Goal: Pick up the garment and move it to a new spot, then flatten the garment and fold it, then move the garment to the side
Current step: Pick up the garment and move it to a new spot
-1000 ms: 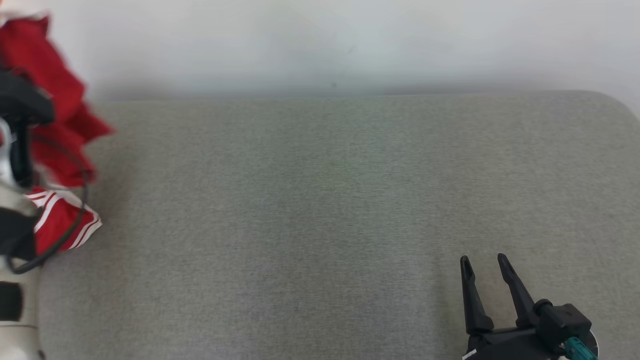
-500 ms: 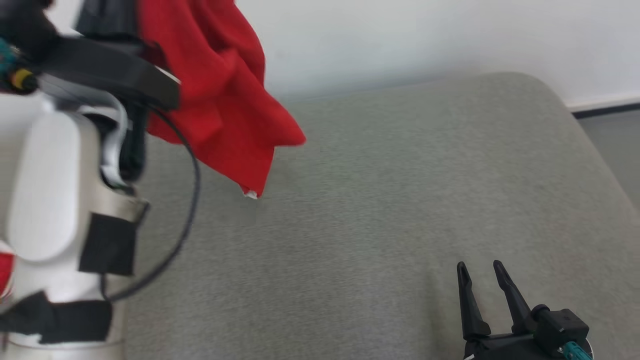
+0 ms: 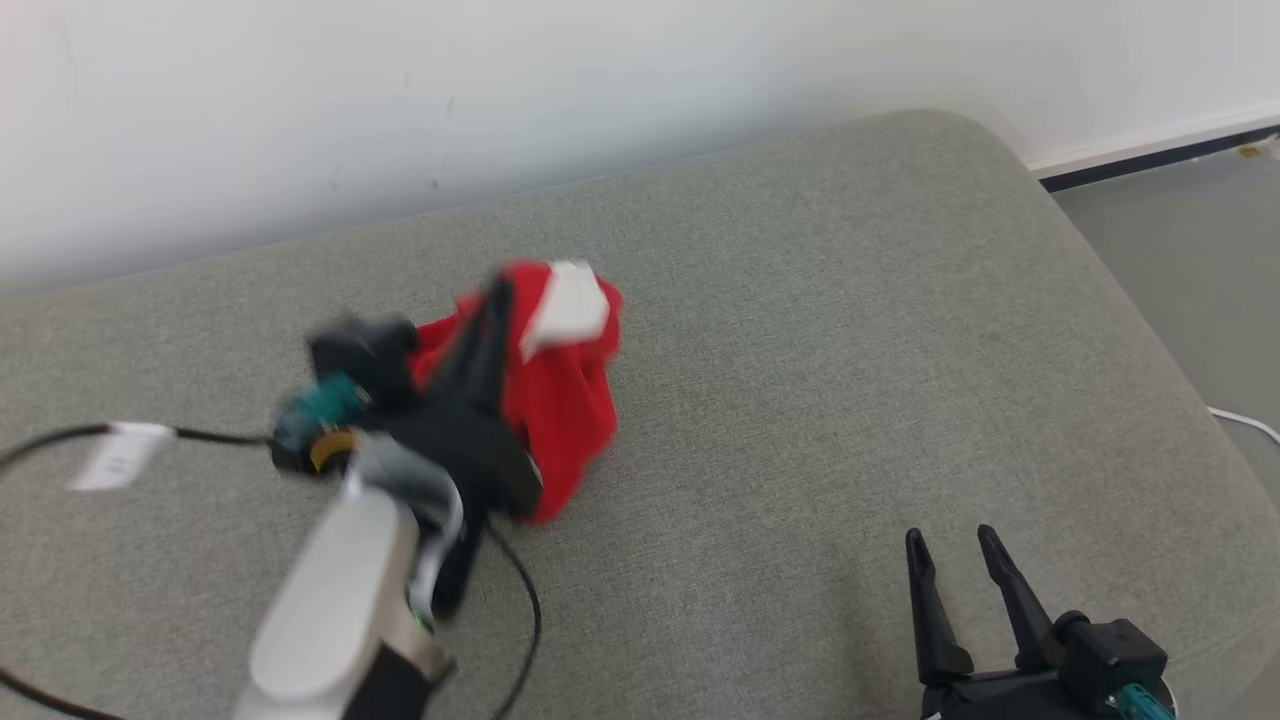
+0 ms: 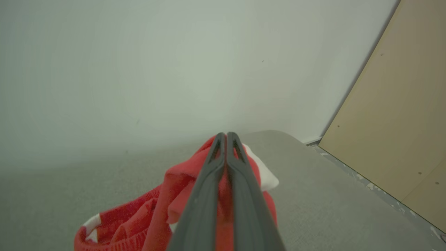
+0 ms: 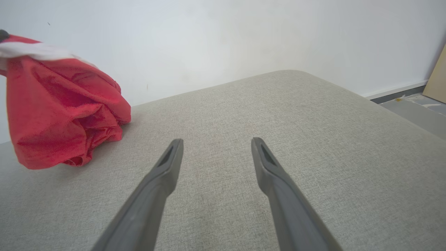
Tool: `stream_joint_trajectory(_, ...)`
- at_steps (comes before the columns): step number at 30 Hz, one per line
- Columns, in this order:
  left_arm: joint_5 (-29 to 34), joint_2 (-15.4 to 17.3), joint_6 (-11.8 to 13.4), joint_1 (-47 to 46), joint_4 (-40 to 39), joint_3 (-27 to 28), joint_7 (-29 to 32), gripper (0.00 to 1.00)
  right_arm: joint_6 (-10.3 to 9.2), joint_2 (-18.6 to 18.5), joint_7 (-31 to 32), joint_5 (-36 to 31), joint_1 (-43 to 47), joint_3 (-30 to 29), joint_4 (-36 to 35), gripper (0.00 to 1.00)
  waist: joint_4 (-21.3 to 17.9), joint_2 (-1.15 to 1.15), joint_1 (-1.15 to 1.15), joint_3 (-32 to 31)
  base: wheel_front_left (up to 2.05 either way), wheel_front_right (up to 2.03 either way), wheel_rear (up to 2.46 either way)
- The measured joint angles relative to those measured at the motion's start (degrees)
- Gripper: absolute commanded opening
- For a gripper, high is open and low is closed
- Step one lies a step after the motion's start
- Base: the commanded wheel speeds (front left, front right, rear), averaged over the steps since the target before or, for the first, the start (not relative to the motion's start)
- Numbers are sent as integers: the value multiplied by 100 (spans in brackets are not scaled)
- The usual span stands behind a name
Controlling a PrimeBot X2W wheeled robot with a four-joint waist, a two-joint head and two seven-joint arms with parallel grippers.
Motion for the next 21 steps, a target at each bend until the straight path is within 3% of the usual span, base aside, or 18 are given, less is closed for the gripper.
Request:
stream_joint_trajectory(6, -183, -42, -12, 389, 956, -527, -240, 0, 0, 1, 0, -3, -69, 86, -8, 100, -17, 0, 0, -54, 0, 0, 0)
stream_joint_trajectory(7, -186, -44, -12, 397, 1059, -614, -320, 22, 0, 0, 0, -3, -72, 87, -19, 100, -14, 0, 0, -67, 0, 0, 0)
stream_joint_trajectory(8, -199, -52, -12, 394, 1149, -694, -405, 22, 0, 1, 0, -3, -71, 89, -35, 100, -8, 0, 0, -81, 0, 0, 0)
stream_joint_trajectory(9, -235, -56, -12, 394, 1223, -772, -480, 89, 0, 1, 0, -5, -68, 88, -47, 100, -1, 0, 0, -95, 0, 0, 0)
stream_joint_trajectory(10, -290, -58, -12, 394, 1266, -854, -556, 100, 0, 0, 0, -5, -62, 84, -64, 100, 9, 0, 0, -113, 0, 0, 0)
stream_joint_trajectory(15, -611, -68, -22, 333, 1160, -1109, -868, 100, 0, -1, 0, -41, 34, 44, -130, 100, 131, 0, 0, -196, 0, 0, 0)
stream_joint_trajectory(21, -558, -12, 44, 323, 813, -922, -989, 100, 0, 0, 0, -74, 45, -9, -224, 100, 362, 0, 0, -301, 0, 0, 0)
